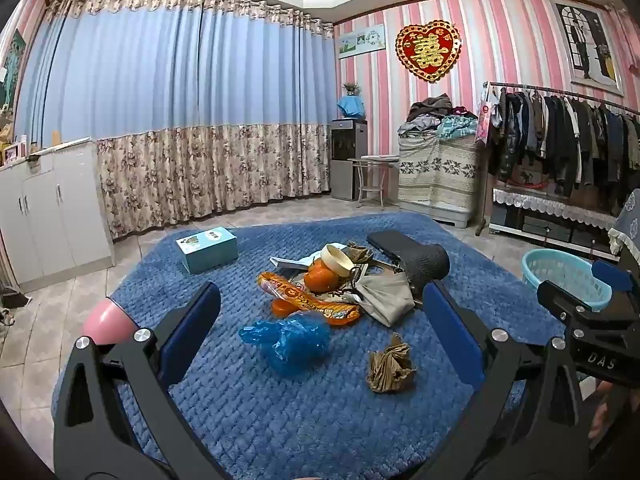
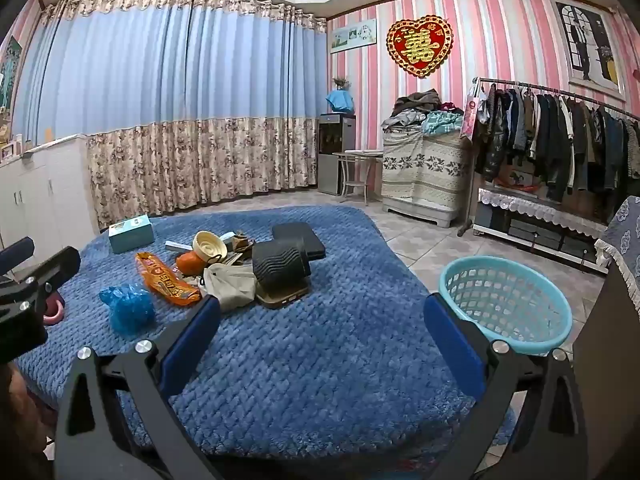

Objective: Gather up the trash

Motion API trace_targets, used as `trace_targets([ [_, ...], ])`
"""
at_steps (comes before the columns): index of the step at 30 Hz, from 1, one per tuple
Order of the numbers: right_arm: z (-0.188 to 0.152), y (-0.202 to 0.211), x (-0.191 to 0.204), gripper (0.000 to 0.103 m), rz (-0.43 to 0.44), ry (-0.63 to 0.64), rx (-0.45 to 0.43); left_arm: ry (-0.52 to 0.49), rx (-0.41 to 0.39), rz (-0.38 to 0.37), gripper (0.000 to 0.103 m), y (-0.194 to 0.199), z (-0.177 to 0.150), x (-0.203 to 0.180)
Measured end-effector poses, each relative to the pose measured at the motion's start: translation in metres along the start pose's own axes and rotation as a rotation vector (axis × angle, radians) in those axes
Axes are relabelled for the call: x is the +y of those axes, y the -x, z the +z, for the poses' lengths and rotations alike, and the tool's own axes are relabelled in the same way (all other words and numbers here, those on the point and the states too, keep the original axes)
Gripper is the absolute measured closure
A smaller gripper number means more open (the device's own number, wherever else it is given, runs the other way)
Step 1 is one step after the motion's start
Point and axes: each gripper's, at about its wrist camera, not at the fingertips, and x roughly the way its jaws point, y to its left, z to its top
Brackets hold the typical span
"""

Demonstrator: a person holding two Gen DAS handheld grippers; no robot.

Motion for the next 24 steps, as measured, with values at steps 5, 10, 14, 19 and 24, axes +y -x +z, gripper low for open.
trace_targets([
  [5,0.0001,0.0005,0.0001,0.004,-0.002,0.005,-0.006,0.007,0.004,-0.005,0.005,0.0003,-0.0004,-0.0001],
  [10,0.0002,0.0005,0.0,0.004,-0.001,0.005,-0.005,0.01,0.006,-0.003,0.005,0.0,-0.0008,-0.0004],
  [14,0.0004,0.0008,0.0003,0.004,-0.003,0.006,-0.008,0.008,0.006,-0.003,0.005,0.0003,-0.0013,-0.0009],
  [19,0.0007,0.0008,0.0001,0.004,-0.005,0.004,-0.008,0.006,0.004,-0.003,0.005,0.0012,-0.0032,-0.0022],
  [24,0.0004,0.0004,-0.0002,0.004,-0.005,0.004,-0.009,0.008,0.007,0.0,0.005,-0.0004,-0.0034,-0.0034],
])
